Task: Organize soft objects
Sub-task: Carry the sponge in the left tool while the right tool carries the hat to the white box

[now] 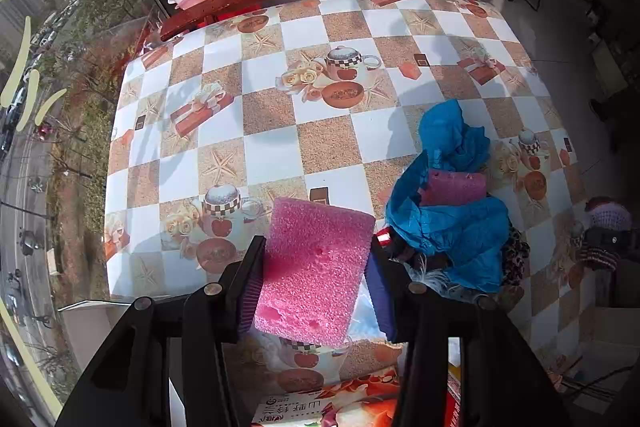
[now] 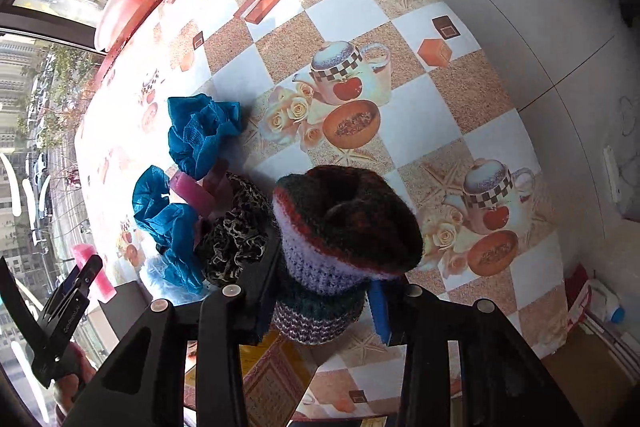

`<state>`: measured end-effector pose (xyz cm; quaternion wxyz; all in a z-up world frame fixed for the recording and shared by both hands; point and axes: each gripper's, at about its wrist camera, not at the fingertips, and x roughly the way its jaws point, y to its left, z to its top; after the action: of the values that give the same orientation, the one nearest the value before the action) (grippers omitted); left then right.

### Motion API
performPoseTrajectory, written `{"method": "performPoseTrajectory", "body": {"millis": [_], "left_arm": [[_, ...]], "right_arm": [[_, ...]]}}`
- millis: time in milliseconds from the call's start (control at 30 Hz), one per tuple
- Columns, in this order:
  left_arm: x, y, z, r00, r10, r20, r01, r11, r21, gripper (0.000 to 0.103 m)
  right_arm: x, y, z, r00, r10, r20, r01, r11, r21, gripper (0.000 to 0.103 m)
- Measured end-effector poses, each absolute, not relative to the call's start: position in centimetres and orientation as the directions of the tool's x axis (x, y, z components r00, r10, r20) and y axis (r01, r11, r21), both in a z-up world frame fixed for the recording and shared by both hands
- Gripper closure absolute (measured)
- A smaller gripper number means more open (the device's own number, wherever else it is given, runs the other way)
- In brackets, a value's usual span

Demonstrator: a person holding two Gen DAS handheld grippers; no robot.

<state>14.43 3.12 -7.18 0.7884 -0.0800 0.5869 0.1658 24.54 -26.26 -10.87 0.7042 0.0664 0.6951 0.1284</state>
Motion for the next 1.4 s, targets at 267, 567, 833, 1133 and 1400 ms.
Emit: {"method": "performPoseTrajectory", "body": {"millis": [267, 567, 833, 1133, 1400], "left_arm": [[15.8, -6.8, -2.6, 0.351, 0.088, -0.932, -0.195, 0.981, 0.020, 0.052], [14.5, -17.7, -0.1, 0.363, -0.046, -0.931, 0.041, 0.999, -0.034, 0.052], [11.6, -23.2, -1.1, 0.287, -0.088, -0.954, 0.160, 0.986, -0.043, 0.052], [6.1, -25.5, -2.8, 0.216, -0.063, -0.974, 0.183, 0.983, -0.023, 0.052], [1.6, -23.2, -3.5, 0.203, -0.056, -0.978, 0.228, 0.974, -0.008, 0.052]], "right_arm": [[22.7, -28.3, -6.5, 0.092, 0.240, -0.966, -0.203, 0.955, 0.217, 0.063], [19.4, -32.3, -4.1, 0.140, 0.218, -0.966, -0.277, 0.945, 0.173, 0.063], [16.3, -35.0, -5.3, 0.098, 0.224, -0.970, -0.316, 0.931, 0.183, 0.063], [12.6, -34.8, -7.0, 0.005, 0.225, -0.974, -0.454, 0.869, 0.198, 0.062], [9.0, -31.2, -7.7, -0.072, 0.235, -0.969, -0.556, 0.797, 0.234, 0.062]]}}
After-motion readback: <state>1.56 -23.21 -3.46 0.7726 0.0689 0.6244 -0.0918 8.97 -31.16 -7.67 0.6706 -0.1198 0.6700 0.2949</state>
